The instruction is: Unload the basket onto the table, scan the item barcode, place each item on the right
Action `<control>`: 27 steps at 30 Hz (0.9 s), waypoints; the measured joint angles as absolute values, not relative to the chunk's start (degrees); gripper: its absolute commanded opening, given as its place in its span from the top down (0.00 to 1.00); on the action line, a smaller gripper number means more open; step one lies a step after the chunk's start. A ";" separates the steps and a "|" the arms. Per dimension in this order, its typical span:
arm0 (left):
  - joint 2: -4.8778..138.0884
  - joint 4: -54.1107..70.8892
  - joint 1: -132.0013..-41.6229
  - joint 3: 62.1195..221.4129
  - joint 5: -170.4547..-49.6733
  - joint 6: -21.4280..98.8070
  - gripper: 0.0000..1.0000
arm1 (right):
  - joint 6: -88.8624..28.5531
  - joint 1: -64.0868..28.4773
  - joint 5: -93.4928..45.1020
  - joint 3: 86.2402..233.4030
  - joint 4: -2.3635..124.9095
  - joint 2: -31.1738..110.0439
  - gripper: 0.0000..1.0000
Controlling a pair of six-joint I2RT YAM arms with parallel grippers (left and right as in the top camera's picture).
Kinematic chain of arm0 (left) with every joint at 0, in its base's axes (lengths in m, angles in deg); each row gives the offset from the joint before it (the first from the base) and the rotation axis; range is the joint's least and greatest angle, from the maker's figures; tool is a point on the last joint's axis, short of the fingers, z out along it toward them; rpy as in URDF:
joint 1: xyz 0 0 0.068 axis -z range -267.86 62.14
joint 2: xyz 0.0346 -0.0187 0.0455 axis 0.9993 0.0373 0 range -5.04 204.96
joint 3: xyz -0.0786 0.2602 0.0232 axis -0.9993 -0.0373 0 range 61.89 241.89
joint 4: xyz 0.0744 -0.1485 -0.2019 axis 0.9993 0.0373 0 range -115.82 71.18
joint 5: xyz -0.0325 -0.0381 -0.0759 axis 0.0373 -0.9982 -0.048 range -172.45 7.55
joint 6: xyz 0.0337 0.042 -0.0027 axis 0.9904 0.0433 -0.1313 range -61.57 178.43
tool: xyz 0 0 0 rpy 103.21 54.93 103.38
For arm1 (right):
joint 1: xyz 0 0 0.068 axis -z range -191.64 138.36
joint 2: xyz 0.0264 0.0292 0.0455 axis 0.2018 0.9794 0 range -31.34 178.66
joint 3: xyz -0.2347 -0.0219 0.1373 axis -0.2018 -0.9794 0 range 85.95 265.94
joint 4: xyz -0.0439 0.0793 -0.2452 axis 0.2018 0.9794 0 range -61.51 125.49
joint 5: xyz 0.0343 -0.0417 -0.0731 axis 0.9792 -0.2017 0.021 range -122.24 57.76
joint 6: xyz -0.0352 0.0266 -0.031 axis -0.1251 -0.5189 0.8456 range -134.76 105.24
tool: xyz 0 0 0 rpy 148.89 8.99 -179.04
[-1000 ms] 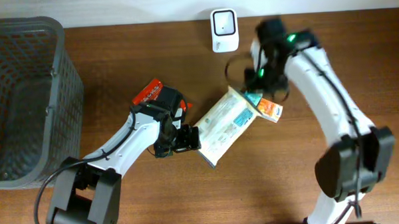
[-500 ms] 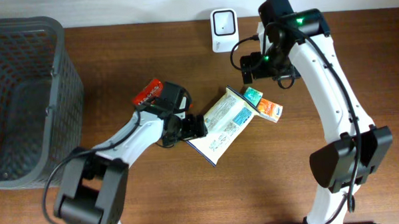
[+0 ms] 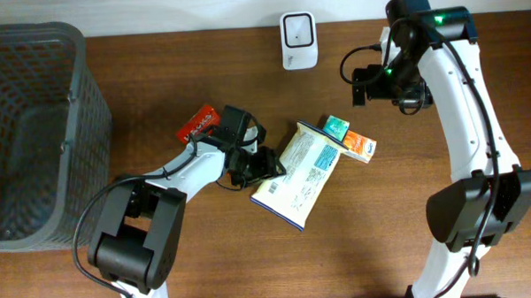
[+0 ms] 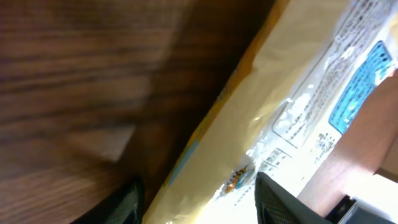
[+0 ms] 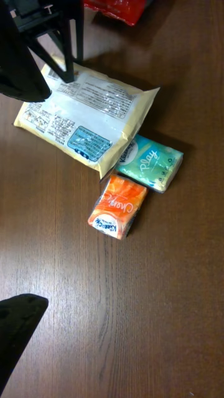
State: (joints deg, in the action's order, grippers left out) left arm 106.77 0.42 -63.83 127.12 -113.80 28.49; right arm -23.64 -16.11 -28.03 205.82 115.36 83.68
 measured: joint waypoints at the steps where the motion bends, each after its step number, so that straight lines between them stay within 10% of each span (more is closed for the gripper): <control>1: 106.75 1.47 -63.63 127.36 -114.89 28.60 0.07 | -23.60 -16.11 -28.03 205.82 115.45 83.68 0.01; 5: 106.18 2.52 -61.23 128.08 -115.40 29.48 0.16 | -23.62 -16.11 -28.03 205.82 115.51 83.68 0.01; 9: 107.47 0.75 -57.19 127.62 -115.35 30.55 0.97 | -23.62 -16.11 -28.03 205.82 115.66 83.68 0.02; 19: 109.22 13.65 -56.55 135.30 -112.05 34.66 1.00 | -23.58 -16.11 -28.05 203.74 115.77 83.68 0.01; 27: 97.89 21.60 -56.31 152.91 -58.85 36.62 1.00 | -23.62 -16.07 -28.07 202.69 113.70 83.68 0.02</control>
State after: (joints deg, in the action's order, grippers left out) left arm 97.89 21.60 -56.31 152.91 -58.85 36.62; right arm -23.62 -16.07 -28.07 202.69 113.70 83.68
